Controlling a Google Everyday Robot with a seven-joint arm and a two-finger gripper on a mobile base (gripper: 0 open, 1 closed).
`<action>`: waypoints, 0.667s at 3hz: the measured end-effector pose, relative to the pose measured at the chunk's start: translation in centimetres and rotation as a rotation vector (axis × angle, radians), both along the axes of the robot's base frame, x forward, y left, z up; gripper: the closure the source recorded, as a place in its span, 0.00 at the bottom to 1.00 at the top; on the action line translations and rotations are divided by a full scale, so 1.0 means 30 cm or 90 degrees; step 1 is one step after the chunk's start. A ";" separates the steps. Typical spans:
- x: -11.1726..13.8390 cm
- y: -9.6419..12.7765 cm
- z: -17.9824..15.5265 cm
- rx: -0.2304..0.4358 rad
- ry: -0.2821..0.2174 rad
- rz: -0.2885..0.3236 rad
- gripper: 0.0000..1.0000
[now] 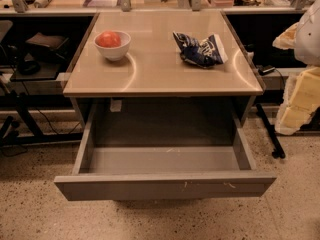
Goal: Close top drawer
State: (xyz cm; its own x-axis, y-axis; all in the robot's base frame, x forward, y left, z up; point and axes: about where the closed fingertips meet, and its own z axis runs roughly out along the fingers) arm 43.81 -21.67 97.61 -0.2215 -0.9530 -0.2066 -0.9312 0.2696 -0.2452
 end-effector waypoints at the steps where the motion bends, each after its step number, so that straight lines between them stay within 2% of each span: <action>1: 0.000 0.000 0.000 0.000 0.000 0.000 0.00; 2: -0.016 0.016 -0.062 0.009 0.001 0.010 0.00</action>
Offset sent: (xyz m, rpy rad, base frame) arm -0.0131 0.0113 -0.0539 0.0359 0.0237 0.0408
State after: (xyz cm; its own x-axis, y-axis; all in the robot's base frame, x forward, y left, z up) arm 43.32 -21.18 95.75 -0.2072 -0.9534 -0.2193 -0.9357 0.2586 -0.2400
